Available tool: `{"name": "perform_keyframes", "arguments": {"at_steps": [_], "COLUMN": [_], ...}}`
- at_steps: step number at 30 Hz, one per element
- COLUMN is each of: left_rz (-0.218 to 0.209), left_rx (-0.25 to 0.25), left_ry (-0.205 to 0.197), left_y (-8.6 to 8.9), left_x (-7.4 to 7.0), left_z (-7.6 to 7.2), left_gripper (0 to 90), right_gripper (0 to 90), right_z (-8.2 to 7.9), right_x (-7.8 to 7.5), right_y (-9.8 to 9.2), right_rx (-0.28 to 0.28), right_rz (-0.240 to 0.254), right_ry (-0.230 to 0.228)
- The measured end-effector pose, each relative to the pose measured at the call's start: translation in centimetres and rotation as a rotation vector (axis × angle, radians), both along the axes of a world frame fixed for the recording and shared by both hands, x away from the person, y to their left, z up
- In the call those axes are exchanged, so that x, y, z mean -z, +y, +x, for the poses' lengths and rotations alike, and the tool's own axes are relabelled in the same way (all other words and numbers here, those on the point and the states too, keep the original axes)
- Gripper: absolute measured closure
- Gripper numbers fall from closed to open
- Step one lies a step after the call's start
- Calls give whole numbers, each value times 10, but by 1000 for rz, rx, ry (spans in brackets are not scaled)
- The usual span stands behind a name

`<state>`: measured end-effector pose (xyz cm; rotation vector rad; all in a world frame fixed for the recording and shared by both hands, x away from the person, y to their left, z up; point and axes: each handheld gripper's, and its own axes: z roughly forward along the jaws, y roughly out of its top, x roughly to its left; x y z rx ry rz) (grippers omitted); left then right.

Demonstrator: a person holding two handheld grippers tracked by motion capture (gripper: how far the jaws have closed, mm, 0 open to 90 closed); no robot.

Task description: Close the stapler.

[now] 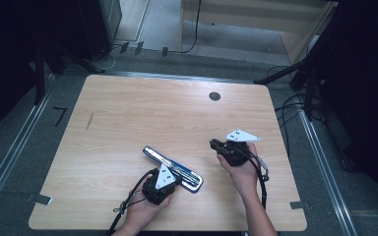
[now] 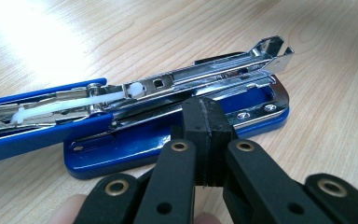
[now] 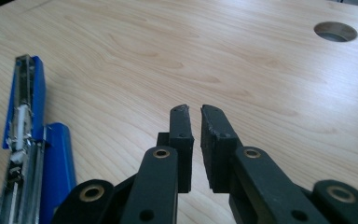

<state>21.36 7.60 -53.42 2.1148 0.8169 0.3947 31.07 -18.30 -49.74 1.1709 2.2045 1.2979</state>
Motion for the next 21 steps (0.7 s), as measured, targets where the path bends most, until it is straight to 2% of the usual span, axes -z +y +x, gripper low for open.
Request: {"name": "perform_keyframes", "arguments": {"at_steps": [3, 12, 21], "left_rz": [3, -3, -3], "left_rx": [0, 0, 0], "left_ry": [0, 4, 3], "left_y": [0, 0, 0], "left_x": [0, 0, 0], "left_z": [0, 0, 0], "left_gripper": [900, 900, 900], "right_gripper": [833, 831, 807], "right_z": [-1, -1, -2], "right_x": [8, 22, 33], "right_y": [-10, -32, -45], "right_rx": [9, 46, 57], "right_rz": [-21, -30, -37], "right_ry": [11, 30, 52]}}
